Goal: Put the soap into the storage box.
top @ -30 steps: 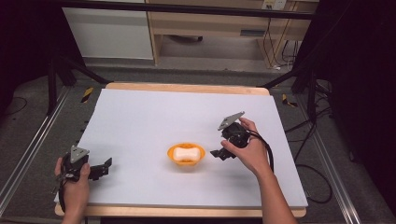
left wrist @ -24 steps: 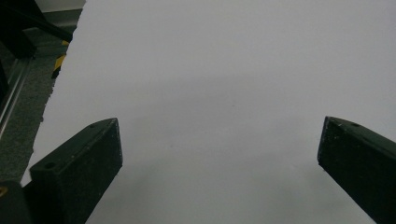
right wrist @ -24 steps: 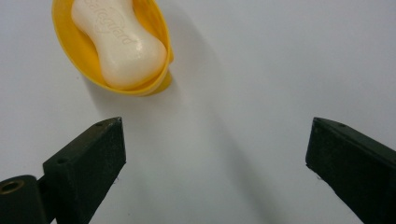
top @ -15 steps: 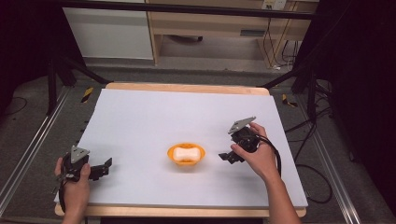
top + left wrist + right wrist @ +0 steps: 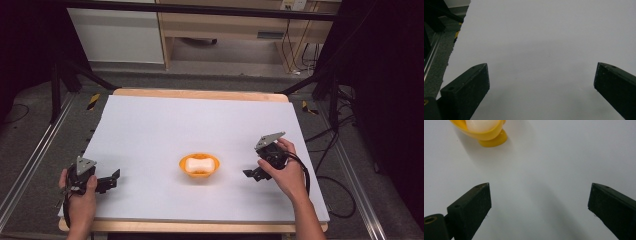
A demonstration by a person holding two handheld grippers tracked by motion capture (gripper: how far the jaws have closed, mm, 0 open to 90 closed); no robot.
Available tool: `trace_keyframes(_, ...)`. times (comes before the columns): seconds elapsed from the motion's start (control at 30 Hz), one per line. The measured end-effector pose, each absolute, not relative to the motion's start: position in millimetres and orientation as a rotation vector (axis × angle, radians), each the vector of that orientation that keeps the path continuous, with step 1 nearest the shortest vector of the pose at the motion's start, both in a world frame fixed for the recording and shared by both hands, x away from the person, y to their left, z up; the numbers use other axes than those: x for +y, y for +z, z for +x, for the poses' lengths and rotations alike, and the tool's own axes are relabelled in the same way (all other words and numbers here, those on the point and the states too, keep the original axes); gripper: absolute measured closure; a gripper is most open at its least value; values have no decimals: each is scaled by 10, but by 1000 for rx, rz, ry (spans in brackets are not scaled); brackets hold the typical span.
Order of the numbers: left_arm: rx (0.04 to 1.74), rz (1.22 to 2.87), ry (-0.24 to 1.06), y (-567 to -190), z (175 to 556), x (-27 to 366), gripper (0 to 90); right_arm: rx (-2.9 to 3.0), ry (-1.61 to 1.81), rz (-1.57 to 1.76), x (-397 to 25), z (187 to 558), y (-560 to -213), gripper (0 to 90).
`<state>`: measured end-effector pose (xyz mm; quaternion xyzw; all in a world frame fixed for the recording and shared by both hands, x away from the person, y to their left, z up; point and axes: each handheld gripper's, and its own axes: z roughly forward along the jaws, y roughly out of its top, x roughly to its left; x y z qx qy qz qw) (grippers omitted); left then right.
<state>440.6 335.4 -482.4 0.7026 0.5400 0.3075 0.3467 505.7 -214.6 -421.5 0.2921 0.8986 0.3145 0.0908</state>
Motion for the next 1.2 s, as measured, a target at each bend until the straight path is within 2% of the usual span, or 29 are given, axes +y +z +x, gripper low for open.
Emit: trace_keyframes(1.2,1401,1827,800,-4826,4408,3346,0,2553,1015,993,-2860,4703,-4513,54)
